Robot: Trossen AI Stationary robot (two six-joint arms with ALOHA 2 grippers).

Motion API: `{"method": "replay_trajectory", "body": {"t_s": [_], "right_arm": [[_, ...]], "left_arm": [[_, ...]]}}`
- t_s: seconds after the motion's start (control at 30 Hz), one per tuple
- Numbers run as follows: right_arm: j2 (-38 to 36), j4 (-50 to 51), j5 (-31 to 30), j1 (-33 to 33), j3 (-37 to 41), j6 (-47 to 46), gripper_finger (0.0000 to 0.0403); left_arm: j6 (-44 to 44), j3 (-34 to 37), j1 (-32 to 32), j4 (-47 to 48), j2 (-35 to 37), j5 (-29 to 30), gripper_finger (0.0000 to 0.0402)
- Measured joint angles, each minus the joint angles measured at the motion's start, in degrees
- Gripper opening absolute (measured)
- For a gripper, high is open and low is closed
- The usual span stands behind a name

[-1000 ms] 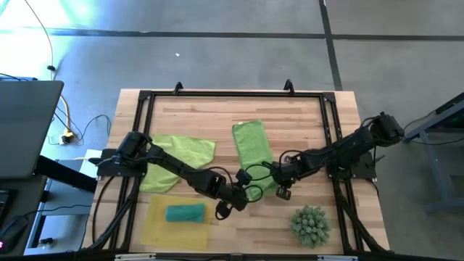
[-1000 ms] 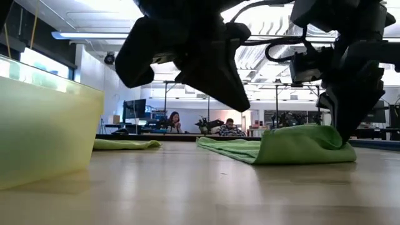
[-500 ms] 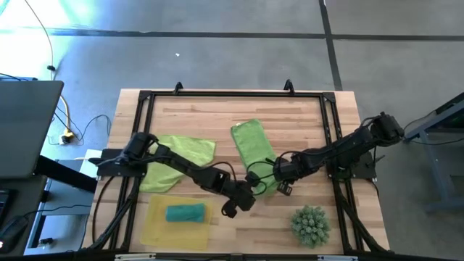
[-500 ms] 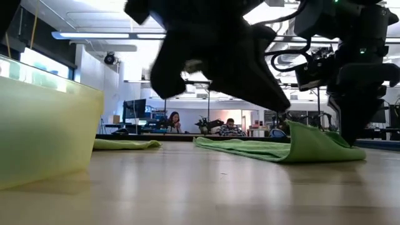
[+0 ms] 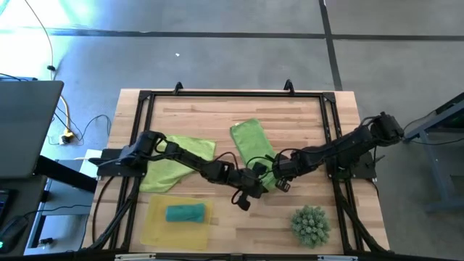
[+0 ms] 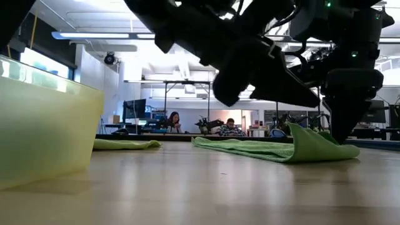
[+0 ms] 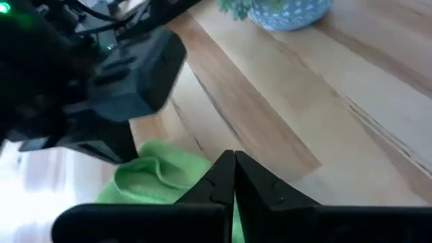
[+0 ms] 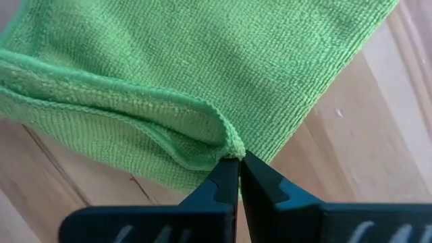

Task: Roll microfiber towels into tight, uniform cylinder then place into a basket
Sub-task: Roll the green microfiber towel

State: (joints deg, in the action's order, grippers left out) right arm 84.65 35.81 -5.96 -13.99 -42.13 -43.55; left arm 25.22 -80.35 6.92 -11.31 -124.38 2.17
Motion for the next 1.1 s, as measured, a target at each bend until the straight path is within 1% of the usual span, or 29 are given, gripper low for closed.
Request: {"method": "replay_trajectory", "body": {"t_s": [0.17,0.57,0.83,0.93,1.0,1.1], "right_arm": [[0.01,0.0,-0.02,0.54,0.0,0.04,0.0002],[0.01,-0.01,0.0,0.52,0.0,0.5,0.0002],[0.01,0.17,0.02,0.52,0.0,1.6,0.0002],[0.01,0.75,0.54,0.52,0.0,4.01,0.0003],[0.01,1.99,1.13,0.52,-0.11,6.26,0.0012],[0.01,6.32,1.27,0.52,-1.52,8.51,0.0039]], "left_arm": [[-2.56,-0.02,-0.99,-0.05,-1.52,-0.45,0.0],[-2.43,0.06,-3.08,0.72,-3.47,0.05,0.0],[-2.56,0.04,-4.45,2.73,-3.99,2.43,0.0],[-2.55,0.04,-4.97,3.41,-3.99,2.65,0.0],[-2.55,0.04,-5.13,3.86,-3.99,2.55,0.0],[-2.47,0.04,-5.13,5.72,-3.99,2.6,0.0]]}}
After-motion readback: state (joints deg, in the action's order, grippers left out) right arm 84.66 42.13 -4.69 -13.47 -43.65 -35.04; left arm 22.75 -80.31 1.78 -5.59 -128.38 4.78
